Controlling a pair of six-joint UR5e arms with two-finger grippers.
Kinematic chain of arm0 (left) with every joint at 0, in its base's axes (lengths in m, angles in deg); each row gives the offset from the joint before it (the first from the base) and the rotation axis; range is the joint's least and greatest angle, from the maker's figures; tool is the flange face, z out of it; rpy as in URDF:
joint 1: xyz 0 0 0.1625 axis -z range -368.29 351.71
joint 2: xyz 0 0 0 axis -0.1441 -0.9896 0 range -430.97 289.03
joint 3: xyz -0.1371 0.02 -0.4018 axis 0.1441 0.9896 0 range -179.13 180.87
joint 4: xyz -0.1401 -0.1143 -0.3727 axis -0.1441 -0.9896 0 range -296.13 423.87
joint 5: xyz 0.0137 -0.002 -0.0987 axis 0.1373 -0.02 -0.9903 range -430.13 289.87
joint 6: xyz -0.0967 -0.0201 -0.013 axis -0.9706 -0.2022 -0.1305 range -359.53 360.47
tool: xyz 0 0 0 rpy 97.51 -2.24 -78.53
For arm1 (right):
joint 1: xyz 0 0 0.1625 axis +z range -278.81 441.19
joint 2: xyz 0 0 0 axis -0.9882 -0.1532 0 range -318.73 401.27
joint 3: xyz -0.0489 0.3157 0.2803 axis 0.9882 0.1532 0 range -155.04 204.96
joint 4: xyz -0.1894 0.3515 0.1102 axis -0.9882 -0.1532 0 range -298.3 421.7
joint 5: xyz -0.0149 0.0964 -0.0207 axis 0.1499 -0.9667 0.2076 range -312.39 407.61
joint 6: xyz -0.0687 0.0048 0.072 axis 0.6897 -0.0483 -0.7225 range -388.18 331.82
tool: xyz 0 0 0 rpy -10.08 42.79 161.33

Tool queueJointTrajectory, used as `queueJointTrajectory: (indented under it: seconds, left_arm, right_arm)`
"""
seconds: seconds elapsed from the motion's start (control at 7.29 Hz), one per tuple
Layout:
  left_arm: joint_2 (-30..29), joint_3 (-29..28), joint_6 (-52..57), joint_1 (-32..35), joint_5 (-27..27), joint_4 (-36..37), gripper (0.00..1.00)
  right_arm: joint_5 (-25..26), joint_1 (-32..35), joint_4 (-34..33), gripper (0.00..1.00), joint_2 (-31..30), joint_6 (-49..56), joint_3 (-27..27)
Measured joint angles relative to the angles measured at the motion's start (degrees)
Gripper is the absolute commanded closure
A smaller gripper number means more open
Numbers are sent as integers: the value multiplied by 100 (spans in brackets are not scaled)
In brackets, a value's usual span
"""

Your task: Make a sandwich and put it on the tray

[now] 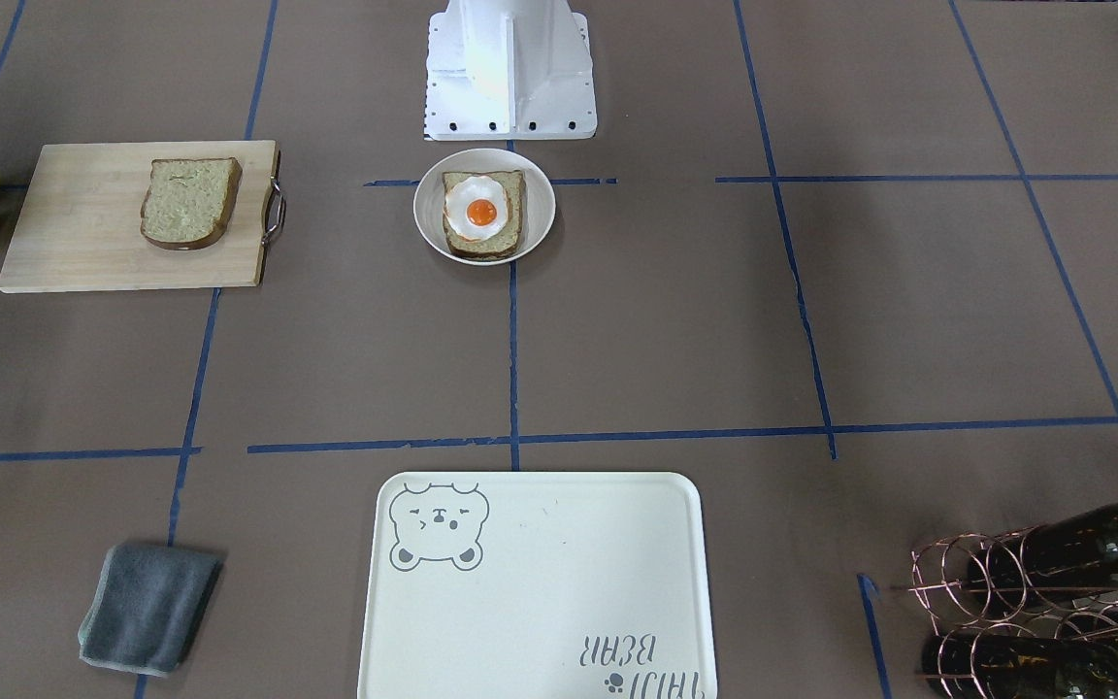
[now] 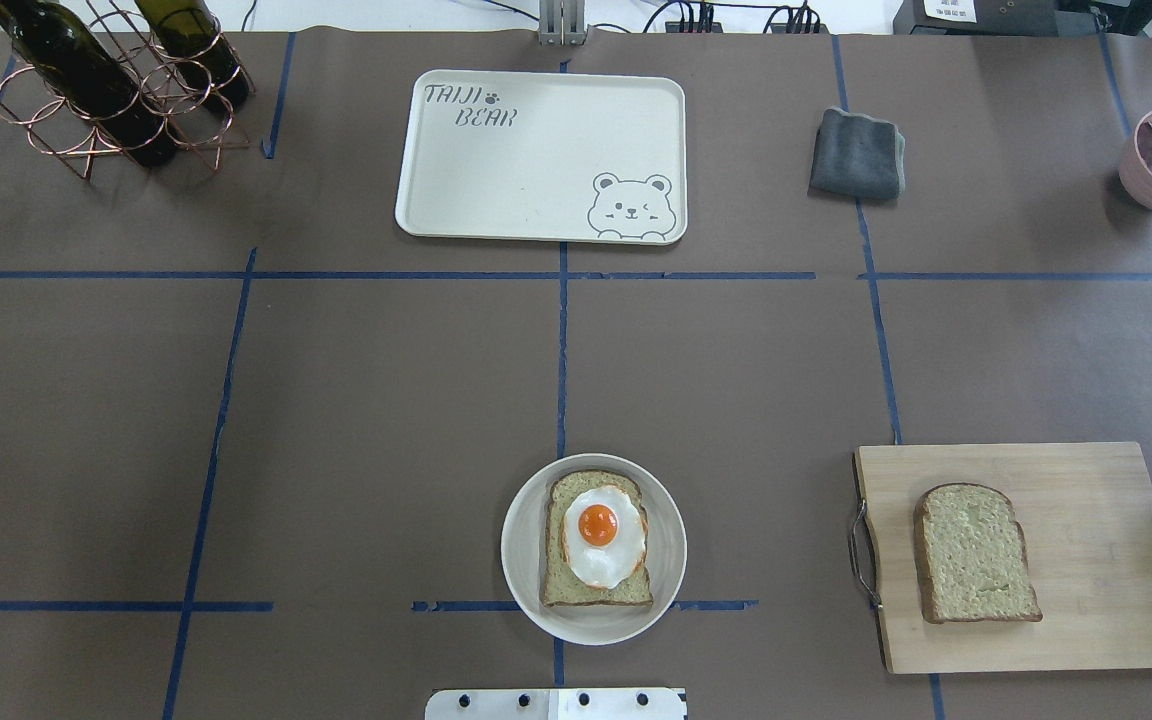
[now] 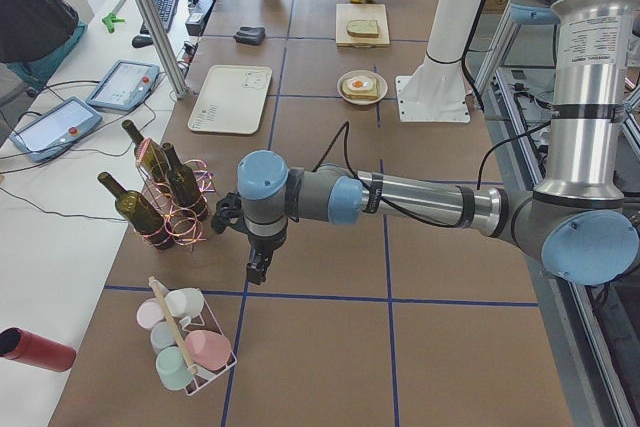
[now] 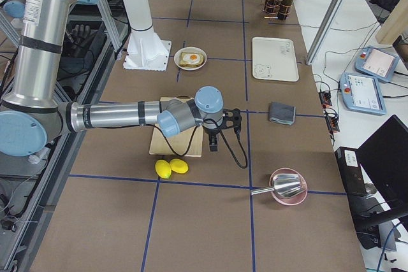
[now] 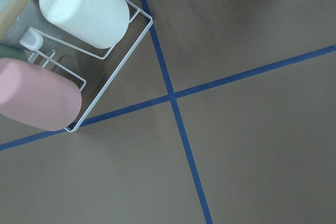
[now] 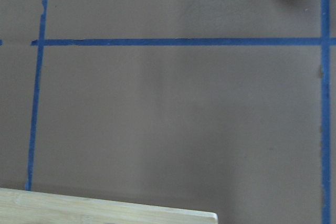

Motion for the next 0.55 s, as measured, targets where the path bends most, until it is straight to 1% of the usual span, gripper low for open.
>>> queueJointTrajectory:
  seconds: [0.14,0.27,0.41,0.55]
  left_arm:
    - [1,2,1,0,-2,-3,0]
    - [2,7,1,0,-5,-5,0]
    - [2,9,1,0,-9,-8,0]
    - [2,7,4,0,-11,-12,0]
  right_arm:
    - [209,-522,352,0,-109,-897,-240]
    - [544,-1118,499,0,-209,-1682,-568]
    - [1064,-1841,668,0,-267,-2490,-847]
    - [1732,-2644,1047,0,-361,-3257,-992]
